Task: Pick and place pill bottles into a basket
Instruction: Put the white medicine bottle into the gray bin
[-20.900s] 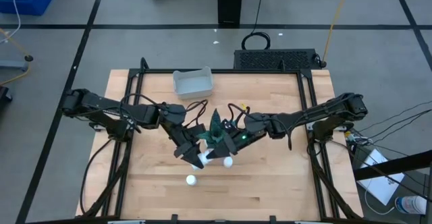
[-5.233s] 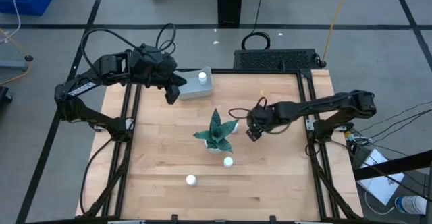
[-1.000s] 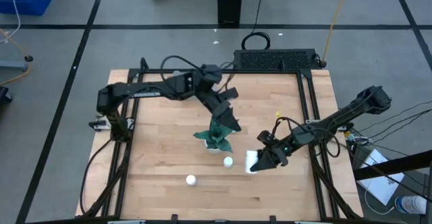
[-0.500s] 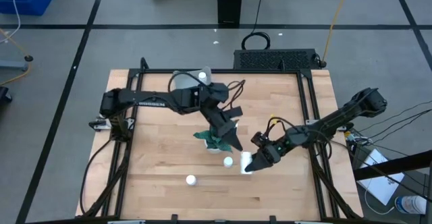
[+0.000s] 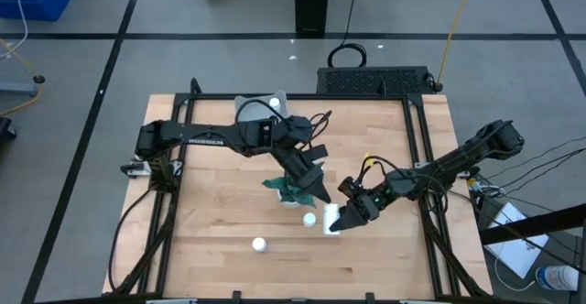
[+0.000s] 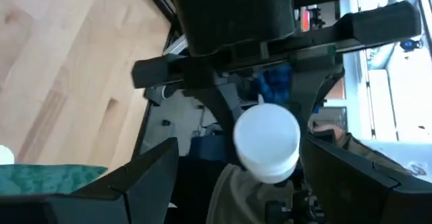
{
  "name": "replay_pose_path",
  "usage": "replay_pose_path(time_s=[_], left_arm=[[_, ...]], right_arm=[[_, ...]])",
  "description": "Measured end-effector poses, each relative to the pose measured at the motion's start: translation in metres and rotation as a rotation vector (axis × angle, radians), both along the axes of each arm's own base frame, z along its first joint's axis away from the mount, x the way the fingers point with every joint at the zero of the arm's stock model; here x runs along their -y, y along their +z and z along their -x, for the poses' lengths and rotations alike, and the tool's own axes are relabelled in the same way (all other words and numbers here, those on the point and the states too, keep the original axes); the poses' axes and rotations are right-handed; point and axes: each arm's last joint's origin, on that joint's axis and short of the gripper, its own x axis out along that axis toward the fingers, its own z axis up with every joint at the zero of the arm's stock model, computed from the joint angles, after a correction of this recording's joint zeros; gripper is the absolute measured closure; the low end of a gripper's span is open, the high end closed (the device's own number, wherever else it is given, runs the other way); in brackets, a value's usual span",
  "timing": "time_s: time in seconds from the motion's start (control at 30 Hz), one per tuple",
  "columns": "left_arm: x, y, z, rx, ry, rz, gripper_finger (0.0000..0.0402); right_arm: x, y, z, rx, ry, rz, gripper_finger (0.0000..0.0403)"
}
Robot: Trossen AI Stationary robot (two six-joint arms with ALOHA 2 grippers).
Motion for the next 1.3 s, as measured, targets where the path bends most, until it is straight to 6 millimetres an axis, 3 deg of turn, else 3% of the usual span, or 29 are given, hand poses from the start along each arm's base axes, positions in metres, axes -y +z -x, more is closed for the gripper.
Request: replay_pose_path(time_s=[0.17,0.4,0.77,1.3], left_arm=[[0.003,-0.010,-0.008,-0.021,-0.041,0.049,0.0089],[0.010,-0.009,-0.009,-0.014,-0.085,0.080,0.0092],[0.011,-0.008,-0.011,0.009,-0.051,0.060,0.0171],[0.011,-0.006,-0.012,0.026,-0.045,0.064,0.0226]], right_arm=[[0.003,-0.003,-0.003,-0.030,-0.012,0.025,0.0251],[0.004,-0.005,-0.003,-0.042,-0.002,0.047,0.0251],[0.004,-0.006,-0.003,-0.043,-0.004,0.060,0.0251],[0.009,-0.004,-0.005,-0.017,-0.018,0.076,0.0251]])
